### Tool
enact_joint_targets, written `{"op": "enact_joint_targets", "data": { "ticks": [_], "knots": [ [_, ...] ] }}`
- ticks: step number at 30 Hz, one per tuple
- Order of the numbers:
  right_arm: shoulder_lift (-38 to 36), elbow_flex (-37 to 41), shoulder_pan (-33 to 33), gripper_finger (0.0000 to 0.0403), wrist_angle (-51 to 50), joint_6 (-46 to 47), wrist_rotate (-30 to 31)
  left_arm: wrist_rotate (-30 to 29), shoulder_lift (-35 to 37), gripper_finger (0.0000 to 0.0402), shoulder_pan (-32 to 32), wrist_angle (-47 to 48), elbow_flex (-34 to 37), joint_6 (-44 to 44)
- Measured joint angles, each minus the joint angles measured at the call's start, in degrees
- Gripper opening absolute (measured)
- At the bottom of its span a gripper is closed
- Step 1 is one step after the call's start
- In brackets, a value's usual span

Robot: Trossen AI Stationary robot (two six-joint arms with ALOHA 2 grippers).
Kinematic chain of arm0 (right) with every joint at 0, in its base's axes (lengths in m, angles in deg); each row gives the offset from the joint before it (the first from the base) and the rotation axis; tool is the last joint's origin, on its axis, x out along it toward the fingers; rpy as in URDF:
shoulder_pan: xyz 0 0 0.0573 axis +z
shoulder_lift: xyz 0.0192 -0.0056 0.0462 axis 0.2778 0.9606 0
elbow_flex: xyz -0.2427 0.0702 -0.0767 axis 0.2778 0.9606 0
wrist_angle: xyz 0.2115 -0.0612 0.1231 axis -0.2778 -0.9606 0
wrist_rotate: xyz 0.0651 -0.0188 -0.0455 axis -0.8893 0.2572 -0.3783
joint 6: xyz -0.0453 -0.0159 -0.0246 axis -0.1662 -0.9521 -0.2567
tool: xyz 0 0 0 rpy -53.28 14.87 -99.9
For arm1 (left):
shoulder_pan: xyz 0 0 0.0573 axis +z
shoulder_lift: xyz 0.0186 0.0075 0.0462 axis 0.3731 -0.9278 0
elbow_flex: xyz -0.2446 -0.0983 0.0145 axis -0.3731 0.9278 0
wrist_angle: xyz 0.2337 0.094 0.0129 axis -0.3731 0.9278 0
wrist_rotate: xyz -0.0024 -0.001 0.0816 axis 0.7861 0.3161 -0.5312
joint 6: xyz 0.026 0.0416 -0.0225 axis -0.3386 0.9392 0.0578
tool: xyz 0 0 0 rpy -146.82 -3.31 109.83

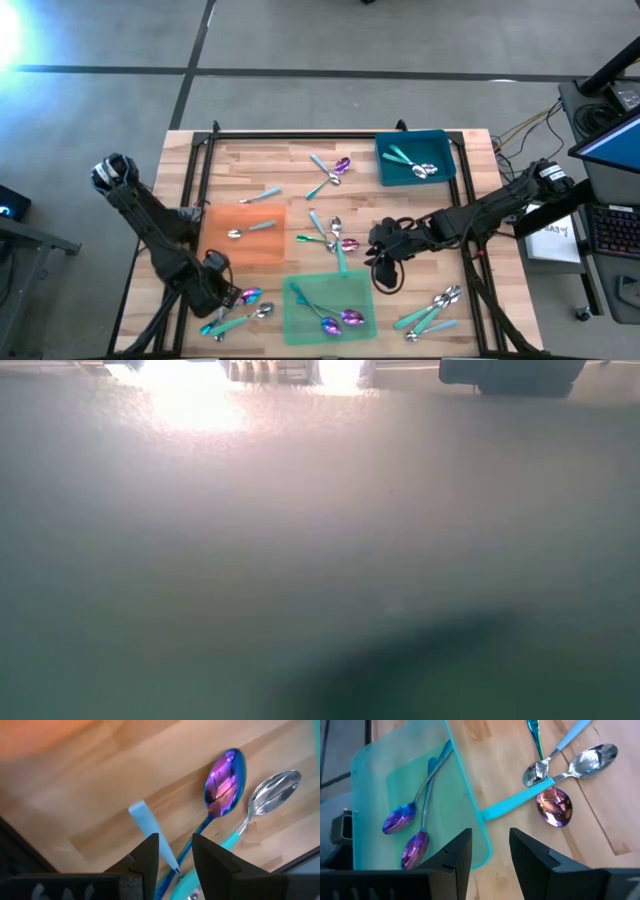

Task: Sort silverware by color (type)
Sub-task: Put the bottom left blue spoon into the orange bin

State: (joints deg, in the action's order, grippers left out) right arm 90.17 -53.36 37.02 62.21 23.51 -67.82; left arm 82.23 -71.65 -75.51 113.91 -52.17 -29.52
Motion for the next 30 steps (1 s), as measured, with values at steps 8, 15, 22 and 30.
{"op": "enact_joint_targets", "data": {
  "ticks": [8, 15, 22, 30],
  "knots": [
    [0.0, 0.1, 0.0, 0.0121, -0.2, -2.0, 0.0, 0.0, 0.0, 0.0101, -1.9, -5.5, 4.2, -9.6],
    [0.0, 0.1, 0.0, 0.0121, -0.3, -3.8, -0.1, 0.3, 0.0, 0.0101, -2.0, -6.3, 6.3, -12.3],
    [0.0, 0.1, 0.0, 0.0121, -0.3, -4.2, -0.1, 0.5, 0.0, 0.0101, -2.0, -12.9, 10.0, -13.5],
    [0.0, 0.1, 0.0, 0.0121, -0.3, -4.2, -0.1, 0.5, 0.0, 0.0053, -2.0, -13.1, 11.0, -12.7]
  ]
}}
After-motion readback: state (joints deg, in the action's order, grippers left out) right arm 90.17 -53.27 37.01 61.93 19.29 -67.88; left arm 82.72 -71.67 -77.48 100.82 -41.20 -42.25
